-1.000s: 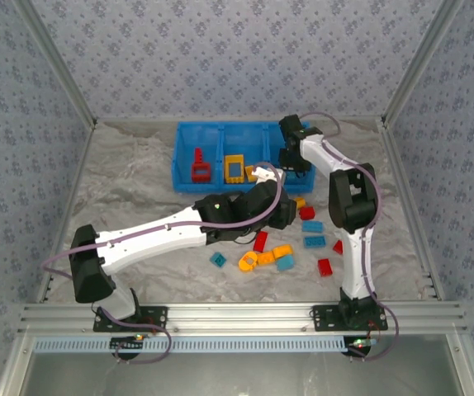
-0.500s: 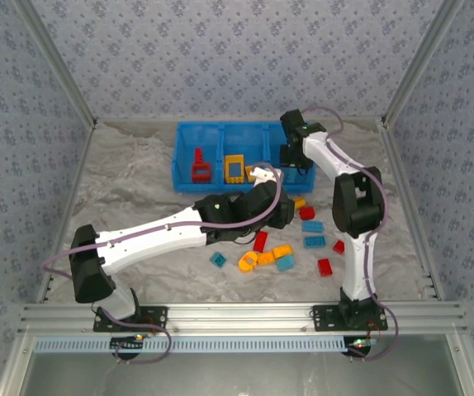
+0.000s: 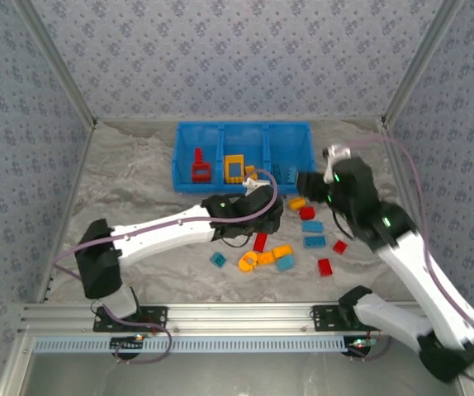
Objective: Sort the legos into containers by color
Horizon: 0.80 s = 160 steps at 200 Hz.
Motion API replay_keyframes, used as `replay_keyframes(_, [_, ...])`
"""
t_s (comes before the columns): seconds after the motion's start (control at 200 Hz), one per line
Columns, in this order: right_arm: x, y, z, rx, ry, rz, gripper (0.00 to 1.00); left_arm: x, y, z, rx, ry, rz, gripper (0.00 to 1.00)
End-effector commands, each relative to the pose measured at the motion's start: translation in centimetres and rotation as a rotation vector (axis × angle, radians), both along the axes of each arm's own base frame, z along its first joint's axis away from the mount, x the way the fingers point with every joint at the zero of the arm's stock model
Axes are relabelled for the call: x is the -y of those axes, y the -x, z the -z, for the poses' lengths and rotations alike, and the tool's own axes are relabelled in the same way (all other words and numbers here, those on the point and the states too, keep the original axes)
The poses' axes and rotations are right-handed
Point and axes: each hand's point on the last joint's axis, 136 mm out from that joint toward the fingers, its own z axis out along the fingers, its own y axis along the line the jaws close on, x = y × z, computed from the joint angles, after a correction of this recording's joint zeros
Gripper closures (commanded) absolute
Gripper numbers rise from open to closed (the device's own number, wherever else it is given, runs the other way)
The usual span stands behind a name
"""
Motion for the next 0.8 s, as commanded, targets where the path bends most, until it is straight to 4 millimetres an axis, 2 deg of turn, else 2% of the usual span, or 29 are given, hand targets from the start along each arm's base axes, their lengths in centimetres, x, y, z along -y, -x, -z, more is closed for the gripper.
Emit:
replay_keyframes(0.0, [-2.7,5.7,1.3,0.010,-0.072,-0.265,0.43,0.2,0.5,4.2,-0.133,-0.062,0.019,0.45])
replay_keyframes(0.07, [-3.7,9.8,1.2,0.015,-0.138,-0.422,0.40,0.3,0.3,6.2,-0.183,-0.103,0.023,0.43])
replay_keyframes(0.115, [-4.0,11.7,1.6,-0.004,-0.158,-0.492,0.38,0.5,0.2,7.2,-0.208,-0.121,0.029,0.41])
replay_keyframes(0.245, [-4.3,14.4,4.4,-0.115,-0.124,-0.585,0.38,0.5,-0.3,9.4,-0.248,-0.161,0.013,0.38])
replay_keyframes(0.449, [-5.1,14.6,4.4,-0.107,-0.120,-0.610,0.38,1.5,-0.4,11.6,-0.290,-0.185,0.036,0.39])
replay_keyframes(0.559, [-5.8,14.4,4.1,-0.099,-0.126,-0.619,0.38,1.0,-0.6,12.9,-0.304,-0.210,0.020,0.45])
replay_keyframes(0.649, [-6.2,14.5,4.0,-0.095,-0.133,-0.633,0.38,0.6,-0.8,13.3,-0.304,-0.224,0.013,0.51])
replay_keyframes(0.794, [-6.1,14.7,4.5,-0.107,-0.121,-0.634,0.38,0.6,-1.1,13.5,-0.292,-0.234,0.012,0.53])
